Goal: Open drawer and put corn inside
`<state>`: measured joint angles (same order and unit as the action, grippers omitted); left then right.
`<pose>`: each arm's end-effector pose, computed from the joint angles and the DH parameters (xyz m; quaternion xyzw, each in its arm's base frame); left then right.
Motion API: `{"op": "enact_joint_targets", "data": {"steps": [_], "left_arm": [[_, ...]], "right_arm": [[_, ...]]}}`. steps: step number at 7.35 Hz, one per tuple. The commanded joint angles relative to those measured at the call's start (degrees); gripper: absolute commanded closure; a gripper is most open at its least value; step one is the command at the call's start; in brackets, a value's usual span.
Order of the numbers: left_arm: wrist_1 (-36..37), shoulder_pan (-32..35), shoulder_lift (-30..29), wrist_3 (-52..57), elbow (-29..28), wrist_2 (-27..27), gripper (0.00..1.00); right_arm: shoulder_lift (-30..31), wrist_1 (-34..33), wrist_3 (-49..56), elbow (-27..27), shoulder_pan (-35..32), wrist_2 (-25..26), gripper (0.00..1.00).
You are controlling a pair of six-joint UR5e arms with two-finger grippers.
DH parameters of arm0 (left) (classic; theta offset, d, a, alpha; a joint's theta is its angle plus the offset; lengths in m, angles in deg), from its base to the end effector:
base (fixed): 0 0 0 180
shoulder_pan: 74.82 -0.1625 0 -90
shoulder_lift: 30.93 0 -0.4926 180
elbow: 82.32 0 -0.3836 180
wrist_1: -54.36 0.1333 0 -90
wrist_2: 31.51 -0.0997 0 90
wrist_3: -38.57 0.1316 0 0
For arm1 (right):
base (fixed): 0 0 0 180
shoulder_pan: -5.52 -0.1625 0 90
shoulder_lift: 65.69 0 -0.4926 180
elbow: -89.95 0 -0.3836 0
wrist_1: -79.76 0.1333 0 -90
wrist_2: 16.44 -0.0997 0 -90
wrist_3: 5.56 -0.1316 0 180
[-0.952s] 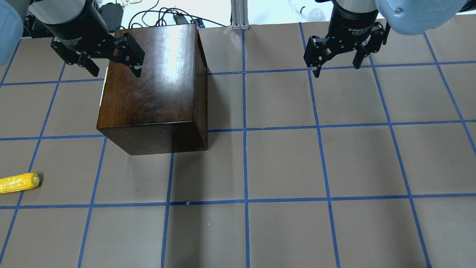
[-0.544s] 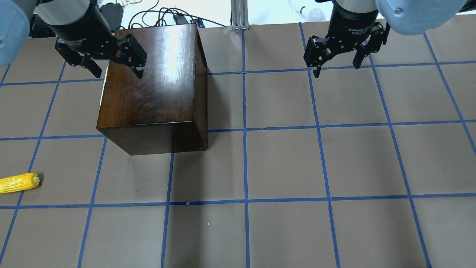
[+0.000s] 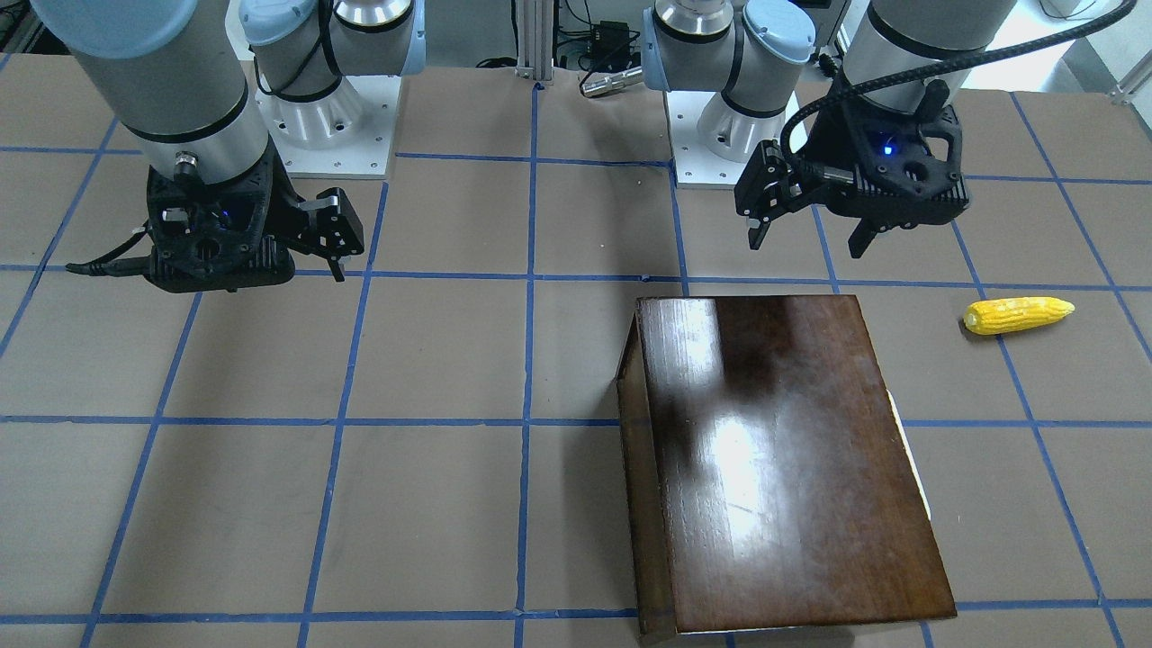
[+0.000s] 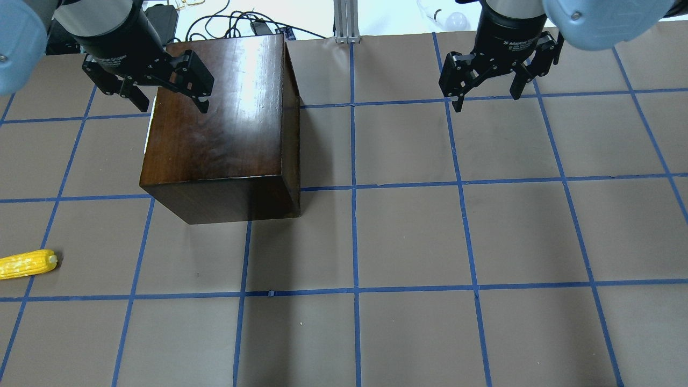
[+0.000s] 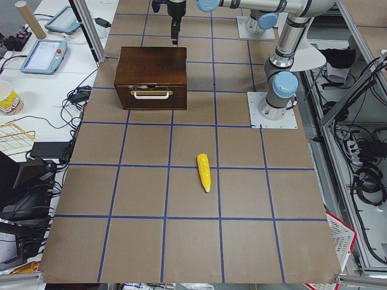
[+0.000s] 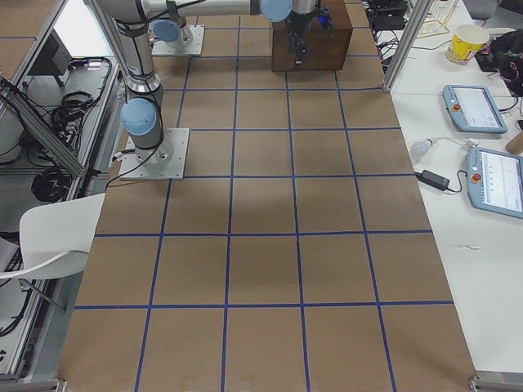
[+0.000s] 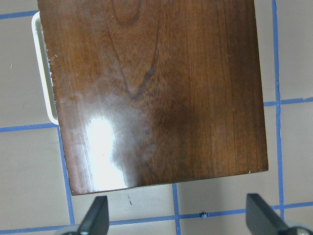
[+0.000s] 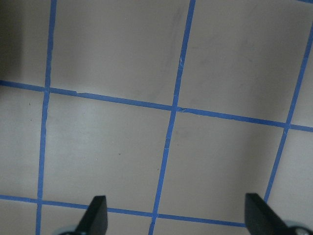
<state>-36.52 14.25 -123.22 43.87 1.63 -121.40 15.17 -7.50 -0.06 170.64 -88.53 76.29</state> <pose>-0.1253 -0.5107 0.5534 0.0381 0.9990 -0.0251 0.0004 0.1660 -0.5452 0.5142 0.0837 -0.9960 -0.0227 0.0235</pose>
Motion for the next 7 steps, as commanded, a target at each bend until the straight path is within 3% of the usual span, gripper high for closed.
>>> {"op": "enact_joint_targets", "data": {"steps": [1, 4, 6, 7], "left_arm": [[-0.6, 0.0, -0.2, -0.5, -0.3, 0.1, 0.0], [-4.2, -0.7, -1.0, -0.4, -3.9, 0.1, 0.0], [-5.2, -4.8, -5.2, 3.6, -6.3, 0.4, 0.0], [-5.2, -7.8, -6.3, 4.2, -7.0, 4.2, 0.0]], "right_arm": [[0.0, 0.0, 0.0, 0.0, 0.0, 0.0, 0.0], [0.0, 0.0, 0.0, 0.0, 0.0, 0.0, 0.0], [0.0, 0.0, 0.0, 0.0, 0.0, 0.0, 0.0], [0.0, 0.0, 0.0, 0.0, 0.0, 0.0, 0.0]]}}
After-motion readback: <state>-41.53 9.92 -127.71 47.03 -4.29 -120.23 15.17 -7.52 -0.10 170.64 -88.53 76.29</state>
